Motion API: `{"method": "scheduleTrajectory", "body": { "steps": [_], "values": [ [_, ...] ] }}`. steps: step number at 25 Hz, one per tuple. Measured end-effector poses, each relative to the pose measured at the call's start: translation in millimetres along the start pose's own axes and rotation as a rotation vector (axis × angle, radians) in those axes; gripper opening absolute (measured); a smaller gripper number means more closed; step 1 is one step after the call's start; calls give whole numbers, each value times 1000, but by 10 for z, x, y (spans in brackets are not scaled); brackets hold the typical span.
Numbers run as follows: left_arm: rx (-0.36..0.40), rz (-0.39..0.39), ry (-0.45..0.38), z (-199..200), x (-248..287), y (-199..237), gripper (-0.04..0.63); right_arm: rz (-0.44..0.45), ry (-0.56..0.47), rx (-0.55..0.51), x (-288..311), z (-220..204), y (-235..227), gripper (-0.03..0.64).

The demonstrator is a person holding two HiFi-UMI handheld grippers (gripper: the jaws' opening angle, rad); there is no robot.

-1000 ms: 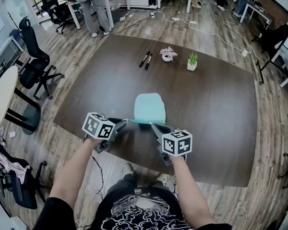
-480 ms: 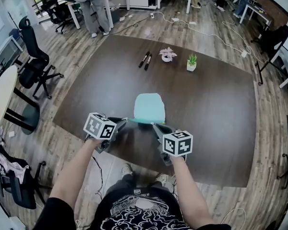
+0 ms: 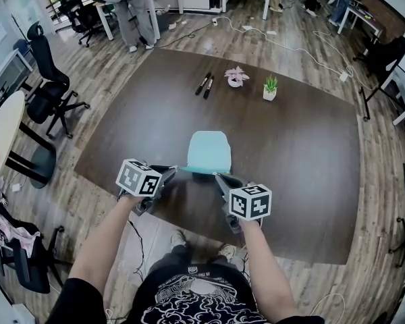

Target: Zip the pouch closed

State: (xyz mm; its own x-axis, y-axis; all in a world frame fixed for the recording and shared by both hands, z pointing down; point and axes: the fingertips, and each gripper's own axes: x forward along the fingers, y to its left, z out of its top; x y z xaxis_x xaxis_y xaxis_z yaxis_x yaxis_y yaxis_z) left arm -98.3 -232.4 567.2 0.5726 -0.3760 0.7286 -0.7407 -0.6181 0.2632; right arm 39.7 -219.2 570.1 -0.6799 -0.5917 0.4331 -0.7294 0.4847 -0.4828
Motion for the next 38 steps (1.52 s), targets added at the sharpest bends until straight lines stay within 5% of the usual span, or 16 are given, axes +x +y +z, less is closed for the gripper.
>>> {"method": "scheduleTrajectory", "body": {
  "steps": [29, 38],
  "values": [
    [-24, 45, 8, -60, -16, 119, 23, -55, -6, 28, -76, 20, -212, 2],
    [-68, 57, -45, 38, 108, 61, 25, -126, 37, -3, -100, 36, -378, 3]
  ]
}}
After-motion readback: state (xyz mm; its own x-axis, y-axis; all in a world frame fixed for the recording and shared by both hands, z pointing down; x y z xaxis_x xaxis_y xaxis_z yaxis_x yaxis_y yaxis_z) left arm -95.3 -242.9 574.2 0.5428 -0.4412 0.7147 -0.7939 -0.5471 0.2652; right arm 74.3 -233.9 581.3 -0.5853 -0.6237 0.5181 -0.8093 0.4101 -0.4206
